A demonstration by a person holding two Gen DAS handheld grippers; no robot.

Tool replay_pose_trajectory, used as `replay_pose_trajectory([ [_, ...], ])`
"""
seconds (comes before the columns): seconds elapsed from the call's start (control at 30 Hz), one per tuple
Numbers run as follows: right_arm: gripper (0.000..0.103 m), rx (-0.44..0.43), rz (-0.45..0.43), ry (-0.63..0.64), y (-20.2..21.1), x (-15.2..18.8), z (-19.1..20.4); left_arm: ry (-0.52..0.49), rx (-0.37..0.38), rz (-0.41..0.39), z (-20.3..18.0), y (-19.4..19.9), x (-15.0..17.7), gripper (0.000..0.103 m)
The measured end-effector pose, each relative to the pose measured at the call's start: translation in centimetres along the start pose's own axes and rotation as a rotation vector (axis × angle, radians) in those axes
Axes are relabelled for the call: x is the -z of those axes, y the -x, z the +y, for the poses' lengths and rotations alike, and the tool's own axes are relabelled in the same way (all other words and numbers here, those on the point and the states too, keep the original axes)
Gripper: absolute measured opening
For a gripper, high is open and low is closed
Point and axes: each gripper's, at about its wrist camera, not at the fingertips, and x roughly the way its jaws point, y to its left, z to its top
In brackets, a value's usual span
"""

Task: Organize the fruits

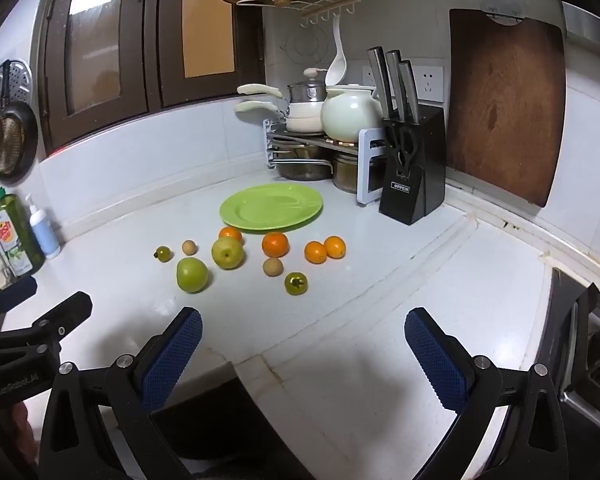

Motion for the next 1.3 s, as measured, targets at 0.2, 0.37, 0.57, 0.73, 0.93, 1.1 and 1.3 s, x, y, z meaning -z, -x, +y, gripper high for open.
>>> replay_pose_trajectory([
  [0.2, 0.102, -0.006, 0.001, 0.004, -0.07, -0.14, -0.04, 0.000, 0.000, 0.000, 0.00, -0.07, -0.17, 0.103],
  [0.37, 0.102, -0.005, 0.000, 0.003, -0.10, -0.13, -0.01, -0.002, 0.003, -0.002, 0.11, -0.01, 0.00, 0.103],
  [0.57, 0.102, -0.005, 0.000, 0.004, -0.11, -0.14, -0.06, -0.001, 0.004, -0.002, 0.14, -0.21, -0.14, 0.103],
  [0.73, 0.102, -0.006, 0.000, 0.004, -0.17, -0.27, -0.22, 0.001, 0.003, -0.001, 0.08, -0.26, -0.14, 0.103],
  [0.93, 0.102, -0.004, -0.001, 0.004, -0.15, -0.16, -0.07, 0.000, 0.005, -0.002, 0.12, -0.30, -0.16, 0.103],
  [1.1, 0.102, -0.007, -0.003, 0.004, -0.12, -0.38, -0.19, -0.001, 0.006, -0.004, 0.11, -0.30, -0.22, 0.103],
  [1.3, 0.102, -0.007, -0.003, 0.005, -0.06, -0.24, -0.16, 0.000, 0.005, -0.005, -0.16, -0.39, -0.51, 0.103],
])
